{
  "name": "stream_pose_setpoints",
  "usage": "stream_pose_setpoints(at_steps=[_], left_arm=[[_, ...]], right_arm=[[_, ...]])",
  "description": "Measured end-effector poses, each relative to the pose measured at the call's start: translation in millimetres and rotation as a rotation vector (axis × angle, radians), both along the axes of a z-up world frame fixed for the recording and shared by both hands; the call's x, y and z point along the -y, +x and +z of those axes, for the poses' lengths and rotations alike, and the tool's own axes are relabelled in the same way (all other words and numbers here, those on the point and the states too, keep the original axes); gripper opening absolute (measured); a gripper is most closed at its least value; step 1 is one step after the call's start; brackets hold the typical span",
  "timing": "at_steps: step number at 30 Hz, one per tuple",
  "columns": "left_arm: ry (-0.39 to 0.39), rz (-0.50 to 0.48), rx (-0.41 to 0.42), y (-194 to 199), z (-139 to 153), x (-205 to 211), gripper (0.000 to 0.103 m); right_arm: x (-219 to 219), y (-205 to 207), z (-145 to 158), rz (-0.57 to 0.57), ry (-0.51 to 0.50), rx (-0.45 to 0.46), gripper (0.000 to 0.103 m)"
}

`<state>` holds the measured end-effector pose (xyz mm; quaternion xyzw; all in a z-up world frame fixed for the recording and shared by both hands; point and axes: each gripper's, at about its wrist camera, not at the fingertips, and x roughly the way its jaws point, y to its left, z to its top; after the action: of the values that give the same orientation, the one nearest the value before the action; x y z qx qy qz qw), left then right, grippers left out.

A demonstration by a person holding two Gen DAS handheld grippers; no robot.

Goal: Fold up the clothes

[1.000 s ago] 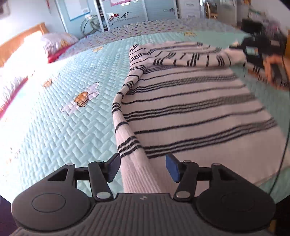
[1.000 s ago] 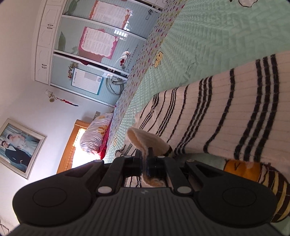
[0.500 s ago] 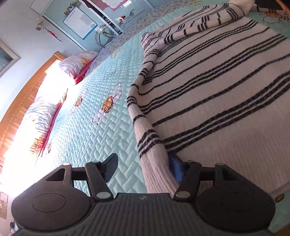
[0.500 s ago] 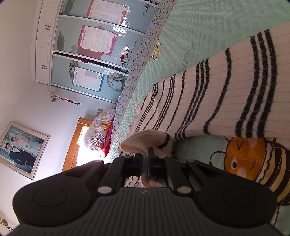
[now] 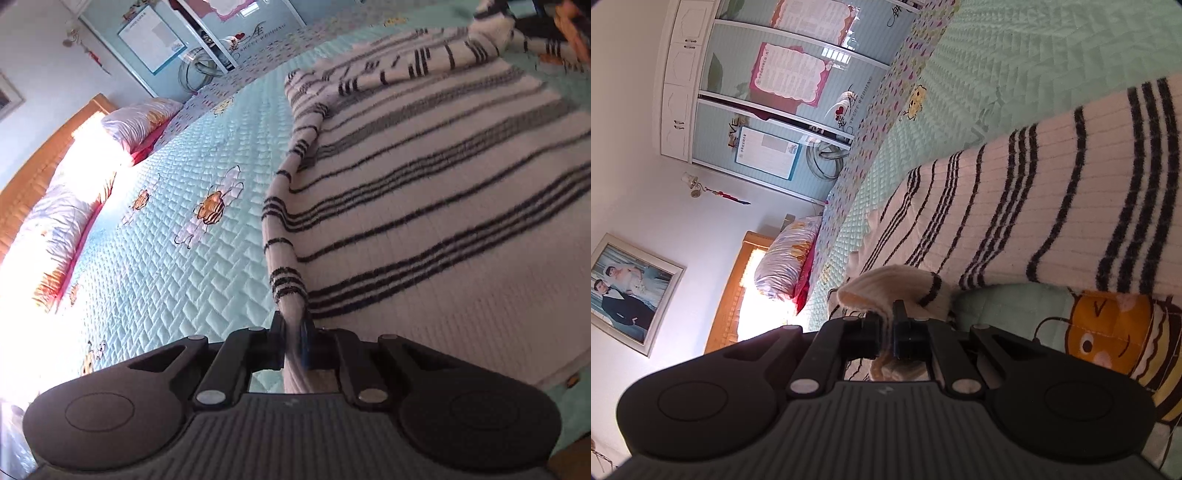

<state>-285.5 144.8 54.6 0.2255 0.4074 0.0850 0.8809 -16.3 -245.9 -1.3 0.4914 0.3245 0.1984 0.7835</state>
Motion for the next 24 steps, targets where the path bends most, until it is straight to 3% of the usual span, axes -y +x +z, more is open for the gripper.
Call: stream_pose_setpoints(at_steps=[3, 5, 7, 11, 13, 16, 18, 20, 24], left_arm=[[-0.130, -0.133, 0.056, -12, 53, 15, 0.007], [-0.167, -0.247, 0.024, -14, 65, 33, 0.007], [-0.184, -0.351, -0.060, -14, 51, 55, 0.007], [-0.206, -0.403, -0.232, -6, -12, 75, 0.009], [-0.190, -0.379, -0.232, -2, -25, 74, 0.011], [-0.213, -0.379, -0.245, 1, -18, 70, 0.016], [-0.301, -0.369, -0.274, 5, -10, 58, 0.046], [-0.470, -0.344, -0.296, 10, 0, 42, 0.052], [-0.874, -0.248, -0.278, 20, 17, 0, 0.052]], right_arm=[[8, 3, 19, -0.038, -0.006, 0.042, 0.006], [20, 4, 27, -0.078, 0.028, 0.069, 0.006], [28, 6, 30, -0.110, 0.006, 0.066, 0.006], [32, 10, 22, -0.141, -0.055, 0.026, 0.006], [32, 11, 18, -0.152, -0.075, 0.015, 0.006], [34, 12, 16, -0.162, -0.094, 0.019, 0.006], [34, 13, 22, -0.167, -0.114, 0.054, 0.006], [31, 14, 30, -0.162, -0.146, 0.093, 0.006], [25, 19, 35, -0.136, -0.205, 0.114, 0.006]])
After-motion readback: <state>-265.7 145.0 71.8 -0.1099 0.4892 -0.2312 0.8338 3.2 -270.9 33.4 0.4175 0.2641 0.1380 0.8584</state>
